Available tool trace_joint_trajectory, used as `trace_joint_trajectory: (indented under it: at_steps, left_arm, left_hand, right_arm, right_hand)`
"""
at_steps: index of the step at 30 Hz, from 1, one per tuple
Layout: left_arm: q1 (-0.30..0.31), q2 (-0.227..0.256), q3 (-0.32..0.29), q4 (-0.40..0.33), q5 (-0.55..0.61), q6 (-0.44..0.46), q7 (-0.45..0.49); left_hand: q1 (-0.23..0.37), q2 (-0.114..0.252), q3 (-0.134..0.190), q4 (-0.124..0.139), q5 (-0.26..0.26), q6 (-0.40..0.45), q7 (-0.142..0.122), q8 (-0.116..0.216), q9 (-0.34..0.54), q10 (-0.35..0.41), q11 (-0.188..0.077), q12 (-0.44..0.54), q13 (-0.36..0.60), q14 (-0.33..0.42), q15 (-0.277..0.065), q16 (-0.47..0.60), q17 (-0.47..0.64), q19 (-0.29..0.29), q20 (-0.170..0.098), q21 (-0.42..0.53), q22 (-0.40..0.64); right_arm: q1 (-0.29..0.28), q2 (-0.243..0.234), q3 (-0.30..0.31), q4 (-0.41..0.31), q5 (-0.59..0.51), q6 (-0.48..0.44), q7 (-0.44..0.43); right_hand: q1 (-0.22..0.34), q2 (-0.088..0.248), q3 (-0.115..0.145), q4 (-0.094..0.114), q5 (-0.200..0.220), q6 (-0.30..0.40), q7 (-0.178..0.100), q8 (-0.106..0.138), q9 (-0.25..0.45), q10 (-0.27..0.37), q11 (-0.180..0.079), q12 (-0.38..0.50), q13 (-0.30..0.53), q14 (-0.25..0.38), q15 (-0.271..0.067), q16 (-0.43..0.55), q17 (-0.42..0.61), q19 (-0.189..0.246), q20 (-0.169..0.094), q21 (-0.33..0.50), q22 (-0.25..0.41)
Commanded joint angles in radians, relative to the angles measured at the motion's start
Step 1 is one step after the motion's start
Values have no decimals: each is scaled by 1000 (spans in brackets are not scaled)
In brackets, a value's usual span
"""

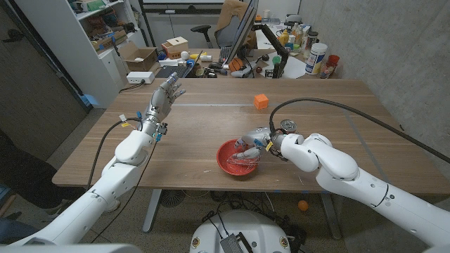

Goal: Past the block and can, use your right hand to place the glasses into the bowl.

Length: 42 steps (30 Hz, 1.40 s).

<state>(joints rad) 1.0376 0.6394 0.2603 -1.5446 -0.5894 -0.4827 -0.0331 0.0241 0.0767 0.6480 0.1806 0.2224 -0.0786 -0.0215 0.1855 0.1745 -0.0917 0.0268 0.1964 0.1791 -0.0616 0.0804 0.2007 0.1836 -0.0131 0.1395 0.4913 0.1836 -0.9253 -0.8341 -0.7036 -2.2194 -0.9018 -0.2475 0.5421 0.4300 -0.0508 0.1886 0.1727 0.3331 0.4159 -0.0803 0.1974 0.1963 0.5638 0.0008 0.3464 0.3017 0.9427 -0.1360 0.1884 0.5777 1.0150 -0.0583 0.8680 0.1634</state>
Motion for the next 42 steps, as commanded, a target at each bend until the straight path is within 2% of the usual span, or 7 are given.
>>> trace_joint_trajectory:
  at_steps: [1,9,12,13,17,29,42]
  left_arm:
    - [-1,0,-1,3,-4,-1,-3]
    - [-3,-2,-1,9,-7,-3,-7]
    - [-3,-3,-1,13,-9,-4,-8]
    - [-3,-2,-1,13,-9,-4,-9]
    - [-3,-4,-1,18,-11,-7,-10]
    - [3,-3,-7,20,-17,-13,-12]
    - [10,-4,-10,16,-17,-19,-9]
  left_hand:
    - [-6,92,0,-1,3,-3,3,-3,2,-3,3,3,4,3,1,-4,5,2,-1,0,3]
    - [-5,92,-1,-1,3,-4,3,-4,2,-2,2,3,4,4,0,-4,5,3,-2,-1,3]
    - [-5,92,-1,-1,3,-4,4,-3,2,-3,3,3,4,3,0,-4,5,3,-2,-1,3]
    - [-5,92,-1,-1,3,-3,4,-3,2,-3,3,3,4,4,1,-4,5,3,-2,-1,3]
    - [-5,92,-1,-1,4,-3,3,-3,2,-4,4,3,4,4,0,-4,5,3,-2,-2,3]
    - [-5,91,-1,-1,4,-4,2,-3,2,-4,2,3,4,5,0,-5,5,4,-1,-4,3]
    - [-5,91,-1,-1,4,-3,-1,-3,2,-3,5,3,4,5,0,-5,5,3,2,-6,3]
  right_arm:
    - [9,-7,1,4,12,17,-39]
    - [9,-8,6,-4,-1,22,-71]
    - [8,-7,9,-8,-3,26,-81]
    - [10,-7,10,-10,-3,27,-80]
    - [9,-7,14,-14,-9,38,-103]
    - [14,2,22,-13,-14,57,-125]
    - [11,6,43,-15,-3,70,-171]
  right_hand:
    - [-25,-3,-11,2,1,-5,5,-2,2,-2,13,-6,0,-9,-14,3,-5,-2,15,-11,2]
    - [-55,7,-22,1,3,-2,6,0,1,0,11,-13,-6,-28,-10,2,-18,-41,48,-43,3]
    - [-73,20,-28,-2,5,0,6,1,0,1,10,-19,-11,-49,-1,0,-31,-78,71,-72,4]
    - [-79,26,-30,-4,6,1,6,2,0,3,10,-22,-13,-58,4,0,-36,-107,80,-89,4]
    - [-100,53,-41,-20,11,12,6,4,-3,-2,5,-44,-26,-128,13,2,-72,-303,117,-206,9]
    - [-97,65,-40,-26,14,33,9,10,-3,1,10,-48,-28,-151,19,4,-76,-349,127,-234,12]
    - [-79,93,-36,-46,17,11,-2,-1,-3,-93,-16,-103,-35,-304,35,-9,-108,-446,171,-309,12]
